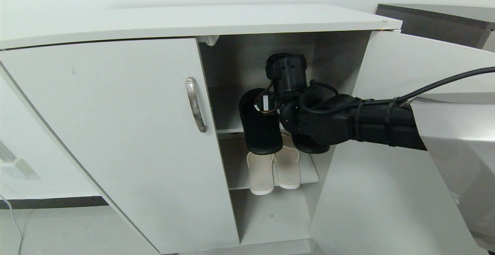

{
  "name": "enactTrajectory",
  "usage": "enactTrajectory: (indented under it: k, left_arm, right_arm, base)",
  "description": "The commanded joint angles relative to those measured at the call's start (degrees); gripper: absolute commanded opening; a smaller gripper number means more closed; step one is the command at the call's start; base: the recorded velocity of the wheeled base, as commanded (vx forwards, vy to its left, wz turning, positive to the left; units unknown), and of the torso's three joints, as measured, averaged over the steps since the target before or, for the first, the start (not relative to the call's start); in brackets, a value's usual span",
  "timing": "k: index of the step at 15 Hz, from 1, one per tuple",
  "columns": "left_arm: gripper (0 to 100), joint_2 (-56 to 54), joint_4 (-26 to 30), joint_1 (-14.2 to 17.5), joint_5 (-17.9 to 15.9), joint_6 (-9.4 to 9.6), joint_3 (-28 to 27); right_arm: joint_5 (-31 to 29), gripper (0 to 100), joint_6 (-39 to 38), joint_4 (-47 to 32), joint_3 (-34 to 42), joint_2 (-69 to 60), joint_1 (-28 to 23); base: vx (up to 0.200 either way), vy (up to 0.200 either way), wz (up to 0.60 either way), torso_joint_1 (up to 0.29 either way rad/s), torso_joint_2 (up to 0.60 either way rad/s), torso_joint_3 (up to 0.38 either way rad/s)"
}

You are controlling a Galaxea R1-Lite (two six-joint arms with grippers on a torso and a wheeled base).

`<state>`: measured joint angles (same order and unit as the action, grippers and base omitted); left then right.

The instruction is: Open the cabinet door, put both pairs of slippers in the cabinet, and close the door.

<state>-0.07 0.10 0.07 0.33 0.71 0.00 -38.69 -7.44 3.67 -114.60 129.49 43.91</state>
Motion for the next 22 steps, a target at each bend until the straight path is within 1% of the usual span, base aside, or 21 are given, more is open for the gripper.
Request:
enactTrajectory:
  k: [1, 6, 8, 16, 19, 22]
  left_arm:
    - [0, 0.1, 0.0, 0.0, 0.0, 0.00, 0.0]
    - [0, 0.1, 0.0, 0.0, 0.0, 0.00, -0.1]
    - [0, 0.1, 0.0, 0.0, -0.1, 0.00, 0.0]
    - [0, 0.1, 0.0, 0.0, -0.1, 0.00, 0.0]
    - [0, 0.1, 0.0, 0.0, -0.1, 0.00, 0.0]
    - [0, 0.1, 0.0, 0.0, 0.0, 0.00, 0.0]
  right_arm:
    - [0.0, 100, 0.0, 0.0, 0.0, -0.2, -0.1]
    - [-0.2, 100, -0.1, 0.0, 0.0, -0.3, -0.3]
    - [-0.2, 100, -0.1, 0.0, 0.0, -0.5, -0.4]
    - [-0.2, 100, 0.0, 0.1, 0.0, -0.6, -1.3]
    - [0.2, 100, 0.2, 1.7, 0.0, -0.6, -1.2]
    - [0.8, 100, 2.2, 2.9, 0.0, -0.6, -1.3]
  base:
    - [0.000, 0.000, 0.00, 0.000, 0.00, 0.000]
    - [0.000, 0.000, 0.00, 0.000, 0.00, 0.000]
    - [0.000, 0.200, 0.00, 0.005, 0.01, 0.002]
    - [0.000, 0.000, 0.00, 0.000, 0.00, 0.000]
    - [0.000, 0.000, 0.00, 0.000, 0.00, 0.000]
    - [0.000, 0.000, 0.00, 0.000, 0.00, 0.000]
